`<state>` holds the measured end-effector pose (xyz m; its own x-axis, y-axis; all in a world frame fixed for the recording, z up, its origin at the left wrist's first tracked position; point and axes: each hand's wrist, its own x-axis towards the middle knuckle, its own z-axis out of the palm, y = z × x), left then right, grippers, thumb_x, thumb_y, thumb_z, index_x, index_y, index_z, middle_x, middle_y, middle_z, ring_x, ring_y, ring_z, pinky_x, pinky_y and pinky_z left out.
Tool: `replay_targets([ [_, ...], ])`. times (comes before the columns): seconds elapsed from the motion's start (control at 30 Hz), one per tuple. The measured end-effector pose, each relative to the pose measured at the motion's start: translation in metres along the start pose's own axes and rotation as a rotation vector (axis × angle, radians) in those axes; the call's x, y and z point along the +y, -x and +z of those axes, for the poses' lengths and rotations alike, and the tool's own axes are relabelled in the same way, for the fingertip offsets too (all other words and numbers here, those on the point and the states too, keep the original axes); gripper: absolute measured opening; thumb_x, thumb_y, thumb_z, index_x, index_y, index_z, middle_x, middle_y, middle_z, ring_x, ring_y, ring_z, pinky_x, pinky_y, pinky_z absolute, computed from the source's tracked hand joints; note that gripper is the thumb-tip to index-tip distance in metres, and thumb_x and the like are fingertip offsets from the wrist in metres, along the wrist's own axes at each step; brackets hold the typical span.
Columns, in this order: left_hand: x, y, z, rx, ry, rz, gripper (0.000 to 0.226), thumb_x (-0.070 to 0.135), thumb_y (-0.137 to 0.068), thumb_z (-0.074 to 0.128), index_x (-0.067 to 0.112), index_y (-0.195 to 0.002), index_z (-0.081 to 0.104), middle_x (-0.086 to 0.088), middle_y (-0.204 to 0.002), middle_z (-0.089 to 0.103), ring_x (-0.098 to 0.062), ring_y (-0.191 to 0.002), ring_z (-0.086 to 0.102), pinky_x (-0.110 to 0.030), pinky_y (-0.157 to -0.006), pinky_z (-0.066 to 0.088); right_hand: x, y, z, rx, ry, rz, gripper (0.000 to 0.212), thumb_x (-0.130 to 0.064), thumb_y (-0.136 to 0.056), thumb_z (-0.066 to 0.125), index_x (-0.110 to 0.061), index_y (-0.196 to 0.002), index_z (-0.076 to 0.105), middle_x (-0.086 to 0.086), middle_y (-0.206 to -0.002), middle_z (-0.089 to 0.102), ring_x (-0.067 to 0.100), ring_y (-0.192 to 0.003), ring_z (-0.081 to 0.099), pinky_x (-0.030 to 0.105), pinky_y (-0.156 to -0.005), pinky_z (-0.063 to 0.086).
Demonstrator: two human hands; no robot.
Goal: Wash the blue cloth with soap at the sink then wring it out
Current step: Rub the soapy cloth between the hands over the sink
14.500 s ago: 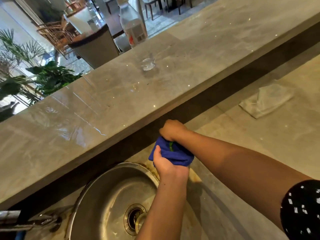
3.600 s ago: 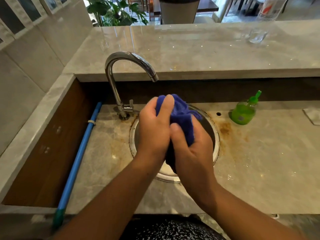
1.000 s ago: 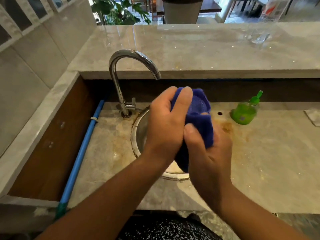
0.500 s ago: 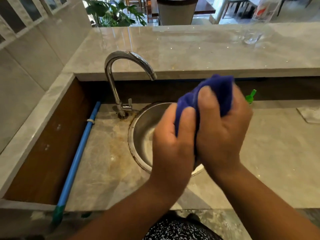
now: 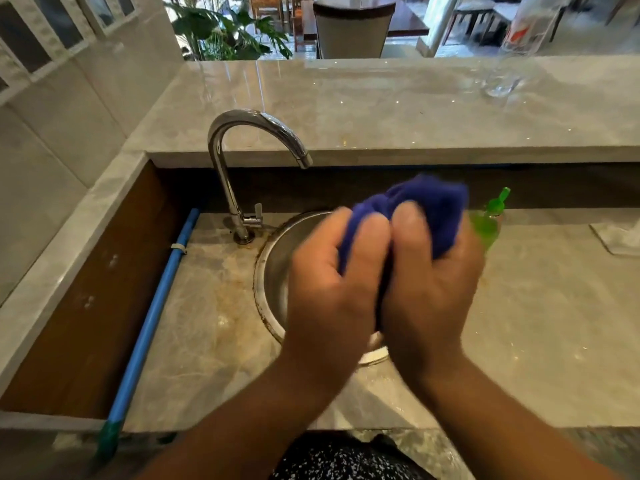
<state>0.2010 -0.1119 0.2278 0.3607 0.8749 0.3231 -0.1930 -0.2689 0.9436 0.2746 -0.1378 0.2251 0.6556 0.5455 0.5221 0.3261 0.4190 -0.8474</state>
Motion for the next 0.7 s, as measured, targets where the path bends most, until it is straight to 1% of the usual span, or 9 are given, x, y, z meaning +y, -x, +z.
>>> replay_targets([
  [0.13, -0.001, -0.018, -0.011, 0.075, 0.091, -0.066, 0.031, 0.031, -0.103, 0.050, 0.011, -0.080, 0.055, -0.007, -0.069, 0.054, -0.023, -0.061, 0.053, -0.035, -0.055, 0.046, -0.003, 0.022, 0.005, -0.245, 0.053, -0.043, 0.019, -0.021, -0.092, 0.050, -0.015, -0.076, 0.057, -0.007, -0.064, 0.054, 0.006, -0.055, 0.049, 0.024, -0.050, 0.041],
  [0.17, -0.003, -0.013, -0.008, 0.070, 0.098, -0.080, 0.032, 0.033, -0.102, 0.049, 0.009, -0.083, 0.056, -0.010, -0.072, 0.055, -0.027, -0.064, 0.053, -0.039, -0.059, 0.047, -0.003, 0.010, 0.004, -0.222, 0.088, -0.055, 0.019, -0.021, -0.091, 0.050, -0.014, -0.074, 0.056, -0.005, -0.063, 0.052, 0.006, -0.055, 0.047, 0.024, -0.050, 0.040],
  [0.23, -0.005, 0.002, -0.001, 0.007, 0.076, -0.084, 0.031, 0.035, -0.100, 0.050, 0.009, -0.084, 0.058, -0.007, -0.071, 0.056, -0.021, -0.063, 0.052, -0.036, -0.056, 0.046, -0.004, -0.017, 0.001, -0.097, 0.113, -0.069, 0.019, -0.019, -0.091, 0.050, -0.013, -0.074, 0.056, 0.001, -0.061, 0.049, 0.011, -0.055, 0.046, 0.026, -0.051, 0.040],
  [0.33, 0.000, 0.003, 0.000, -0.102, 0.018, -0.057, 0.033, 0.034, -0.098, 0.055, 0.006, -0.083, 0.058, -0.005, -0.066, 0.056, -0.017, -0.057, 0.051, -0.031, -0.050, 0.044, -0.001, -0.015, 0.000, 0.015, 0.013, 0.007, 0.015, -0.021, -0.093, 0.051, -0.023, -0.079, 0.055, -0.008, -0.064, 0.055, 0.011, -0.057, 0.052, 0.024, -0.055, 0.043],
  [0.4, 0.003, -0.011, -0.008, -0.009, 0.017, -0.040, 0.030, 0.032, -0.102, 0.052, 0.014, -0.078, 0.056, 0.001, -0.064, 0.053, -0.014, -0.057, 0.050, -0.029, -0.052, 0.043, -0.001, 0.009, 0.005, -0.055, -0.020, 0.050, 0.012, -0.021, -0.092, 0.051, -0.027, -0.082, 0.055, -0.014, -0.065, 0.056, 0.002, -0.056, 0.050, 0.020, -0.054, 0.042],
  [0.5, 0.003, -0.020, -0.012, 0.072, 0.081, -0.024, 0.029, 0.028, -0.104, 0.048, 0.016, -0.079, 0.054, 0.000, -0.067, 0.052, -0.015, -0.060, 0.049, -0.030, -0.053, 0.043, -0.010, 0.016, 0.012, -0.195, 0.005, -0.005, 0.014, -0.021, -0.092, 0.051, -0.024, -0.078, 0.053, -0.013, -0.065, 0.051, 0.004, -0.055, 0.045, 0.022, -0.051, 0.038],
  [0.57, 0.002, -0.008, -0.007, 0.088, 0.069, -0.028, 0.029, 0.036, -0.100, 0.050, 0.013, -0.083, 0.056, -0.003, -0.070, 0.055, -0.018, -0.063, 0.051, -0.036, -0.055, 0.045, -0.014, -0.007, 0.014, -0.171, 0.032, -0.039, 0.016, -0.018, -0.091, 0.052, -0.017, -0.076, 0.054, -0.004, -0.063, 0.051, 0.009, -0.055, 0.045, 0.023, -0.052, 0.038],
  [0.6, 0.004, -0.002, -0.005, 0.083, 0.034, -0.009, 0.029, 0.038, -0.098, 0.050, 0.014, -0.084, 0.057, -0.002, -0.069, 0.056, -0.016, -0.062, 0.051, -0.033, -0.054, 0.046, -0.016, -0.020, 0.015, -0.135, 0.024, -0.055, 0.016, -0.015, -0.092, 0.051, -0.015, -0.077, 0.055, -0.001, -0.063, 0.051, 0.011, -0.057, 0.047, 0.024, -0.053, 0.040],
  [0.7, 0.012, -0.006, -0.006, 0.071, -0.001, 0.060, 0.024, 0.033, -0.098, 0.054, 0.014, -0.083, 0.058, -0.002, -0.066, 0.057, -0.016, -0.057, 0.053, -0.030, -0.051, 0.047, -0.017, -0.024, 0.020, -0.062, -0.077, -0.048, 0.016, -0.010, -0.095, 0.052, -0.019, -0.081, 0.054, -0.006, -0.064, 0.051, 0.006, -0.057, 0.049, 0.023, -0.055, 0.043],
])
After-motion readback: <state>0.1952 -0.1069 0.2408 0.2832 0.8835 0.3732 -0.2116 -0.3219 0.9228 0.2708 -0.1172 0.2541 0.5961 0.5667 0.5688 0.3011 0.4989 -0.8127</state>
